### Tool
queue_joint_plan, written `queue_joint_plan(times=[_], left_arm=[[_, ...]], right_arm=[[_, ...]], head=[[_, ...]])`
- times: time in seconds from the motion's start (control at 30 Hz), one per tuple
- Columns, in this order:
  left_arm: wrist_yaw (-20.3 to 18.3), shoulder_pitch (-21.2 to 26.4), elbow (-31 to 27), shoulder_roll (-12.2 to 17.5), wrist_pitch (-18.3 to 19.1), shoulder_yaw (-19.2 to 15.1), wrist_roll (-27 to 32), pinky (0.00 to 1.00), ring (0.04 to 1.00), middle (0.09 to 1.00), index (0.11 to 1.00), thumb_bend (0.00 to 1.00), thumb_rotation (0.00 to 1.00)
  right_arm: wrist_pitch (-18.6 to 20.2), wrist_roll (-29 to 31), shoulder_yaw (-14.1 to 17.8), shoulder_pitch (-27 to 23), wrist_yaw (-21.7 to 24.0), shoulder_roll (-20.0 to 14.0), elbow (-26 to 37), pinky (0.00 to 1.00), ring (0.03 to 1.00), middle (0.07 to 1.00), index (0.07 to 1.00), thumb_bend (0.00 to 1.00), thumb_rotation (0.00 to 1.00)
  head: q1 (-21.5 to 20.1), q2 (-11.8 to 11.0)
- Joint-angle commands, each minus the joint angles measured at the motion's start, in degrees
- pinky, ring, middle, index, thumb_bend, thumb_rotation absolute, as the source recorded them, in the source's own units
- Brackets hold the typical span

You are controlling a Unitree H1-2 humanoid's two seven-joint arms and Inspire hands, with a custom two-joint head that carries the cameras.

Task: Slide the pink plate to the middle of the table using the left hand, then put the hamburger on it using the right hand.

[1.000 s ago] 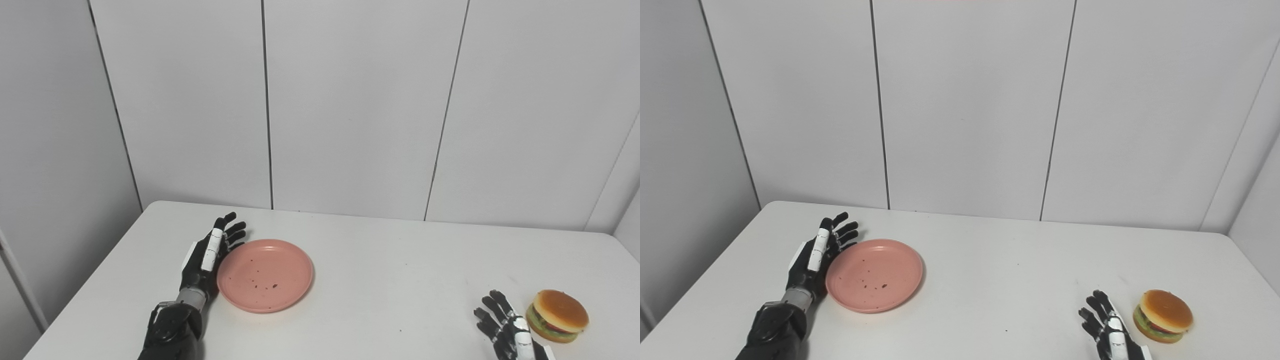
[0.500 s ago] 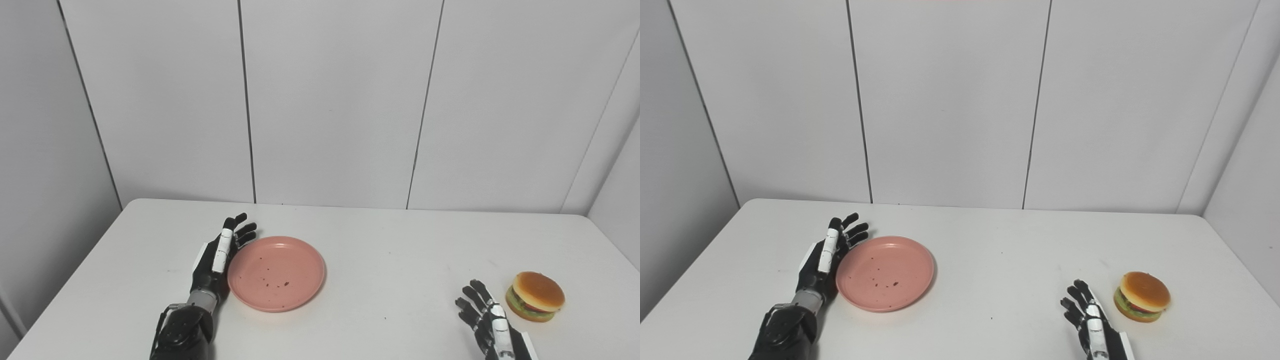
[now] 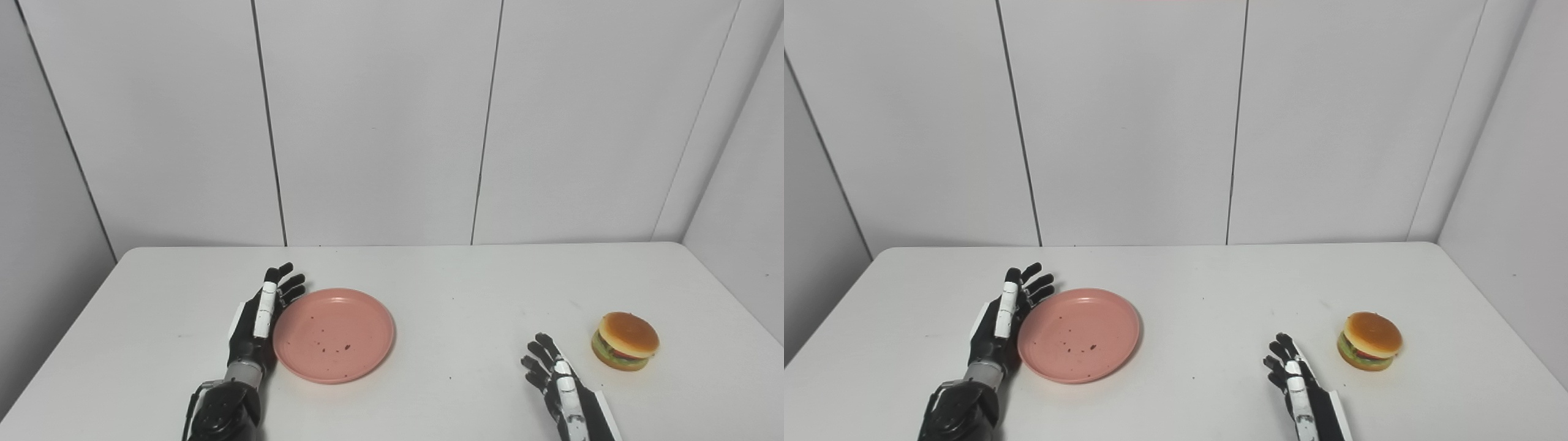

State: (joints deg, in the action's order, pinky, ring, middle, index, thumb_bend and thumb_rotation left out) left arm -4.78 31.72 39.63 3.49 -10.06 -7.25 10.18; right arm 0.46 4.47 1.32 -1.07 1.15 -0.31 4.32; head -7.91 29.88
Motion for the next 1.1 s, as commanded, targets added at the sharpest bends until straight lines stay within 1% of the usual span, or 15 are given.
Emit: queue_joint_plan(times=[0.0,0.1,0.27,0.37,0.47,0.6,0.8,0.9,1.07], left_arm=[[0.37,0.87,-1.43,-0.41,0.76,0.40,-0.15,0.86,0.843,0.813,0.834,1.00,0.91],[0.22,0.49,-2.36,-0.99,1.45,0.37,-0.19,0.86,0.838,0.803,0.825,1.00,0.90],[0.47,-0.11,-4.01,-1.95,1.94,0.85,-0.65,0.84,0.836,0.798,0.812,1.00,0.90],[1.02,-0.55,-5.81,-2.83,2.92,1.34,-1.08,0.83,0.836,0.795,0.799,1.00,0.90],[1.26,-0.92,-7.37,-3.54,3.96,1.77,-1.04,0.85,0.835,0.795,0.789,1.00,0.90],[1.57,-1.14,-8.49,-4.29,4.63,3.00,-1.89,0.88,0.843,0.799,0.797,0.98,0.92],[1.70,-1.30,-9.54,-5.50,5.73,3.89,-2.20,0.93,0.859,0.805,0.811,0.97,0.92],[1.88,-1.49,-9.89,-6.06,5.90,4.24,-2.45,0.98,0.865,0.806,0.812,0.98,0.92],[1.92,-2.05,-10.73,-6.63,6.38,4.87,-2.92,1.00,0.865,0.814,0.814,0.99,0.92]], right_arm=[[1.11,-0.09,-0.81,0.64,-0.39,1.53,-0.01,0.91,0.872,0.900,0.900,0.78,1.00],[1.44,-0.51,-1.08,0.52,-0.73,2.17,0.09,0.91,0.869,0.895,0.895,0.79,1.00],[1.21,-0.63,-1.51,0.34,-0.91,2.83,0.09,0.92,0.881,0.907,0.905,0.77,1.00],[1.76,-1.17,-1.74,0.27,-1.40,3.27,0.39,0.92,0.877,0.905,0.903,0.77,1.00],[1.82,-1.44,-1.95,0.17,-1.65,3.54,0.42,0.92,0.878,0.907,0.904,0.77,1.00],[1.54,-1.79,-2.28,0.09,-1.88,3.75,0.15,0.92,0.880,0.907,0.903,0.76,1.00],[1.93,-2.52,-2.79,0.22,-2.23,4.21,0.40,0.92,0.880,0.907,0.903,0.79,1.00],[2.21,-2.77,-2.91,0.28,-2.65,4.62,0.66,0.92,0.876,0.903,0.898,0.79,1.00],[2.45,-2.99,-3.12,0.52,-3.06,5.05,1.25,0.90,0.872,0.900,0.896,0.76,1.00]], head=[[-1.04,0.19],[-2.53,0.41],[-3.50,0.63],[-4.33,0.90],[-4.65,0.86],[-5.64,0.98],[-7.18,1.22],[-7.39,1.34],[-7.98,1.62]])
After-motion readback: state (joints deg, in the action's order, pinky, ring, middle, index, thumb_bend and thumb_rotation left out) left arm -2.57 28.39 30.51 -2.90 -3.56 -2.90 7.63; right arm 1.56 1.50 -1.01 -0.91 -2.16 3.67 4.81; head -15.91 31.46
